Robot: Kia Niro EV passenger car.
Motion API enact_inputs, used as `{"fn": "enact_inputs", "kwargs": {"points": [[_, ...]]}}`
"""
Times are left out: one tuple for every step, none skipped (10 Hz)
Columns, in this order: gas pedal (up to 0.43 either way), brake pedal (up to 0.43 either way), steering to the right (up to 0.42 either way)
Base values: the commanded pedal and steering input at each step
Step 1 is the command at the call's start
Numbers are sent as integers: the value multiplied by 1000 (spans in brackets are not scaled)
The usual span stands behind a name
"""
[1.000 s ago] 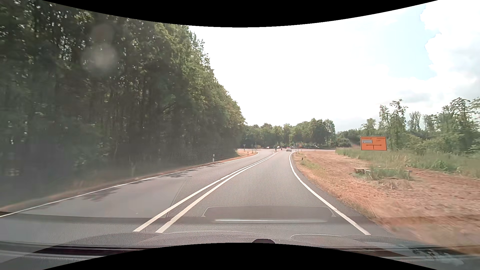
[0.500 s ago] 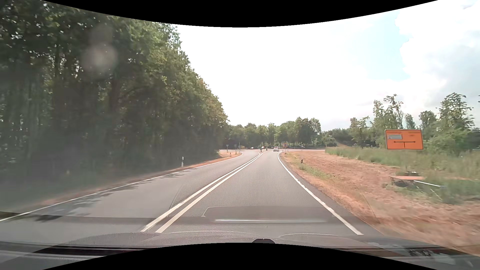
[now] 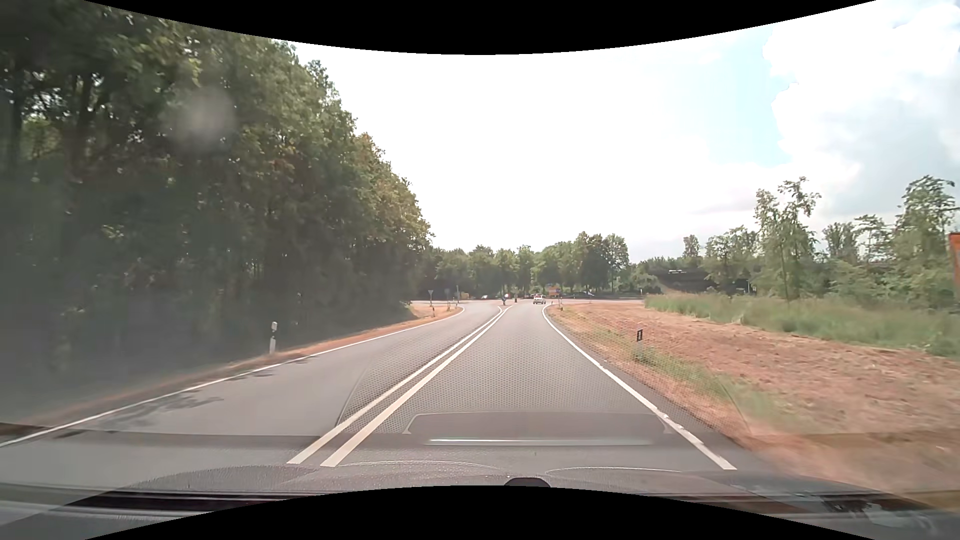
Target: Follow the waypoints while adhering to traffic rules and regulations
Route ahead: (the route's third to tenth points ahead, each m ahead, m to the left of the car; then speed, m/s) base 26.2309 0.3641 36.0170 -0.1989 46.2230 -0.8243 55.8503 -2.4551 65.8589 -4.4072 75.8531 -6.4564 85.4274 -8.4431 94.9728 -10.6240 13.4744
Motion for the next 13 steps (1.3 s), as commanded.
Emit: {"fn": "enact_inputs", "kwargs": {"points": [[138,0,15],[138,0,17],[138,0,17],[138,0,17],[138,0,15],[138,0,14],[138,0,16],[138,0,18],[138,0,20],[138,0,20],[138,0,20],[138,0,20],[138,0,19]]}}
